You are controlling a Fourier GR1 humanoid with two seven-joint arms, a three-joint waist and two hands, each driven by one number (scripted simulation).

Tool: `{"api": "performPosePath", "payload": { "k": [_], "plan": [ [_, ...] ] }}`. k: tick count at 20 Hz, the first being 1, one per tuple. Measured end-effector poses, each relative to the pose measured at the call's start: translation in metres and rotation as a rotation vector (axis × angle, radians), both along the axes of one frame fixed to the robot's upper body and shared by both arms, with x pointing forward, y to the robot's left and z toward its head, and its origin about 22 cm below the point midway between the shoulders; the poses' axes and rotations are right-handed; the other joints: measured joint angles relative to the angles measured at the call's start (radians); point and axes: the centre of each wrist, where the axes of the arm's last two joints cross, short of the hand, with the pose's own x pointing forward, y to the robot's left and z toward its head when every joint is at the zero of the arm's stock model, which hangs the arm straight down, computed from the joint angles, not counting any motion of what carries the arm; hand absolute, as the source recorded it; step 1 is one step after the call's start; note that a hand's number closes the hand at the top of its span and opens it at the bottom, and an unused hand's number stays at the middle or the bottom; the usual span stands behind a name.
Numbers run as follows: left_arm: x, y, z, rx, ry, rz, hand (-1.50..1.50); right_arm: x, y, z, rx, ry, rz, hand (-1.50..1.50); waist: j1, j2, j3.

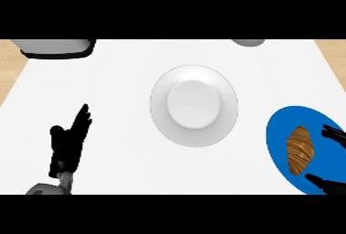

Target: Pick the croissant from the plate and place it in the plate

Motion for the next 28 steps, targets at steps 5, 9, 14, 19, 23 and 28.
{"api": "performPosePath", "payload": {
  "k": [5, 9, 14, 19, 23, 28],
  "plan": [
    [0.004, -0.004, 0.005, 0.0, 0.005, -0.008, 0.0, 0.005, -0.026, 0.025, -0.278, 0.06, -0.006, -1.5, 0.009, 0.0, -0.003],
    [0.004, -0.008, 0.007, 0.001, 0.009, -0.007, 0.0, 0.017, -0.03, 0.057, -0.442, 0.148, 0.003, -1.5, 0.013, -0.001, -0.004],
    [0.007, -0.01, 0.009, 0.001, 0.011, -0.017, 0.0, 0.03, -0.023, 0.074, -0.578, 0.317, 0.065, -1.5, 0.017, 0.0, -0.005],
    [0.003, -0.012, 0.005, 0.002, 0.011, -0.019, 0.0, 0.041, -0.004, 0.074, -0.647, 0.467, 0.124, -1.5, 0.018, 0.0, -0.004],
    [0.002, -0.011, 0.006, 0.007, 0.009, -0.01, 0.0, 0.05, 0.005, 0.074, -0.684, 0.528, 0.139, -1.5, 0.015, 0.0, -0.004],
    [0.006, -0.01, 0.007, 0.005, 0.01, -0.007, 0.0, 0.059, 0.01, 0.062, -0.693, 0.561, 0.154, -1.5, 0.013, 0.0, -0.004]
  ]
}}
